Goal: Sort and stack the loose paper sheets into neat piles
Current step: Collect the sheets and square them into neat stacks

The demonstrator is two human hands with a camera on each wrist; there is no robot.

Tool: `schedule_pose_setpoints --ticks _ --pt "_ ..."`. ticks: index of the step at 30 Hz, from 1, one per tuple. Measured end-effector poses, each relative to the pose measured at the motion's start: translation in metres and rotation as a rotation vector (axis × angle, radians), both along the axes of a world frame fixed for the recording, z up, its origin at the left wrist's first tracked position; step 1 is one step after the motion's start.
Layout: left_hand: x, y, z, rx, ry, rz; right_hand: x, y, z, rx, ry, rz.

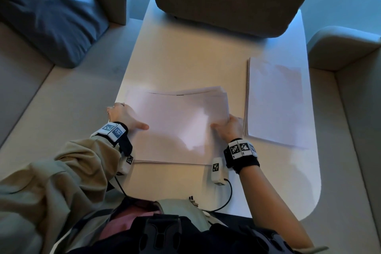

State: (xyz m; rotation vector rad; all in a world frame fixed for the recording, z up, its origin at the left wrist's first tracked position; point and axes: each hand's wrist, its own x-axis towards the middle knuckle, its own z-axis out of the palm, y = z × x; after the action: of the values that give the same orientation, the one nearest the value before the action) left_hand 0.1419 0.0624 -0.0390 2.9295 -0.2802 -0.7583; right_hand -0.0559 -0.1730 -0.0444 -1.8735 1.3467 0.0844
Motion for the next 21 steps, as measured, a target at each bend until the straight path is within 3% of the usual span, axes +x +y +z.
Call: schedule_pose_setpoints --ticks 4,7,10,17,21 --pt "0.001 0.000 -0.001 -0.021 0.007 0.029 -0.001 0.006 0.002 -0.115 -0.020 0.007" --pt "0.001 0.002 -0.005 -0.066 -0.004 0.063 -0.003 0.021 0.003 -0.250 0.001 0.136" --pt "0.002 0.003 -0.009 -0.108 0.006 0.078 -0.002 0.027 0.000 -0.243 0.013 0.216" --pt "0.003 0.000 0.000 -0.010 0.004 -0.033 0.004 0.015 0.006 -0.113 0.106 0.072" --pt "0.002 0.001 -0.002 -0.032 -0.007 -0.015 0.006 0.025 0.007 -0.271 0.137 0.114"
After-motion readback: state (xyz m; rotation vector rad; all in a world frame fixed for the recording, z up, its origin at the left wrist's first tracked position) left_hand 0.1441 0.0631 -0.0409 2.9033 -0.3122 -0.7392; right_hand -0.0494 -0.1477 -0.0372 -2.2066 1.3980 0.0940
